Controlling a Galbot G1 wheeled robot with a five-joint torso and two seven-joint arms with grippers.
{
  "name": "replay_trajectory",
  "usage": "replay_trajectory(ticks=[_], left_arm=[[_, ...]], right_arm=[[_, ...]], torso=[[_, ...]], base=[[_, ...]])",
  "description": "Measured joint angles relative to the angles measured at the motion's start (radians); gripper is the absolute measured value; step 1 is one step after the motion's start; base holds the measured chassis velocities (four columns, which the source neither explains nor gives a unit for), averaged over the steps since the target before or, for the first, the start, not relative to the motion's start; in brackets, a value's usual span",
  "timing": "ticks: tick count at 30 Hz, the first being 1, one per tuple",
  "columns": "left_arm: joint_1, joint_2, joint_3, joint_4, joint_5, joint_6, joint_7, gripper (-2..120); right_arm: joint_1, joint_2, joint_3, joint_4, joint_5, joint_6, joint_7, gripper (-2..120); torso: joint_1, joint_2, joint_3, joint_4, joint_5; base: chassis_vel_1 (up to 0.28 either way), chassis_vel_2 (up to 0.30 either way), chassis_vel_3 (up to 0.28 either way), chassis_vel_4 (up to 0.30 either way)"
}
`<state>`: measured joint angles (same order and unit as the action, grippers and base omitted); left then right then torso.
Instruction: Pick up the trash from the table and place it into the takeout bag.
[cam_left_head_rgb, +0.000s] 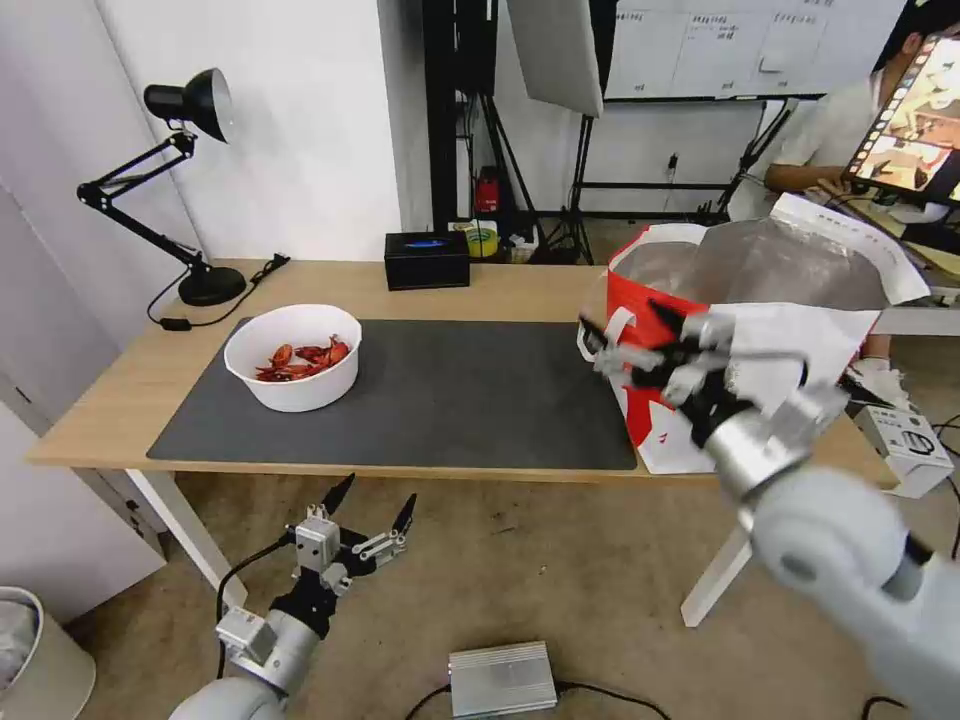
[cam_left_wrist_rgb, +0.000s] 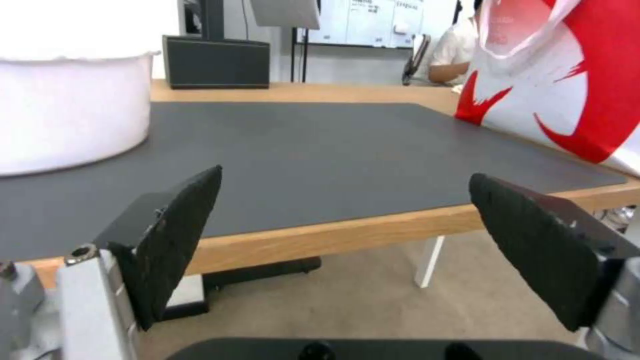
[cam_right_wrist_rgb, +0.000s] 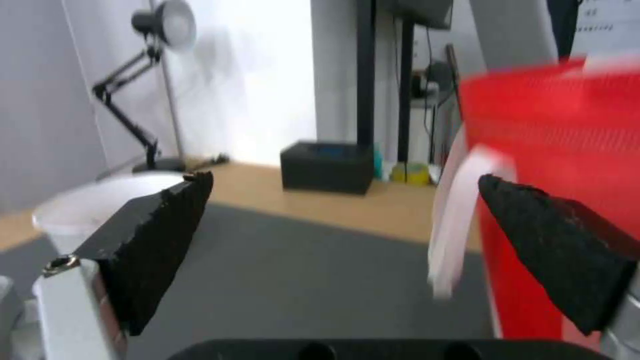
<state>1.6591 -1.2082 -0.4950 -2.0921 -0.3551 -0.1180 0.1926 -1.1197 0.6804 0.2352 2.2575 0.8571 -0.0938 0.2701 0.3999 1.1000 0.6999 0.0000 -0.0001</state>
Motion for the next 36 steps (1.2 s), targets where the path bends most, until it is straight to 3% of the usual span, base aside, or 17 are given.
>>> replay_trajectory(ticks=[12, 19, 25, 36], left_arm=[[-0.04, 0.061, -0.042, 0.034, -0.051, 0.002, 0.005, 100], [-0.049, 0.071, -0.057, 0.065, -0.053, 0.003, 0.006, 100], [-0.051, 0.08, -0.067, 0.07, -0.057, -0.001, 0.007, 100], [-0.054, 0.083, -0.069, 0.069, -0.065, -0.002, 0.007, 100]], right_arm=[[-0.252, 0.082, -0.035, -0.033, -0.246, 0.103, 0.061, 100], [-0.295, 0.103, -0.059, -0.064, -0.31, 0.13, 0.063, 100], [-0.306, 0.142, -0.098, -0.078, -0.386, 0.137, 0.126, 100], [-0.347, 0.164, -0.122, -0.069, -0.419, 0.134, 0.161, 100]], torso=[[0.0, 0.0, 0.0, -0.0001, 0.0], [0.0, 0.0, 0.0, 0.0, -0.0001], [0.0, 0.0, 0.0, 0.0001, 0.0], [0.0, 0.0, 0.0, 0.0, 0.0]], base=[[0.0, 0.0, 0.0, 0.0], [0.0, 0.0, 0.0, 0.0], [0.0, 0.0, 0.0, 0.0], [0.0, 0.0, 0.0, 0.0]])
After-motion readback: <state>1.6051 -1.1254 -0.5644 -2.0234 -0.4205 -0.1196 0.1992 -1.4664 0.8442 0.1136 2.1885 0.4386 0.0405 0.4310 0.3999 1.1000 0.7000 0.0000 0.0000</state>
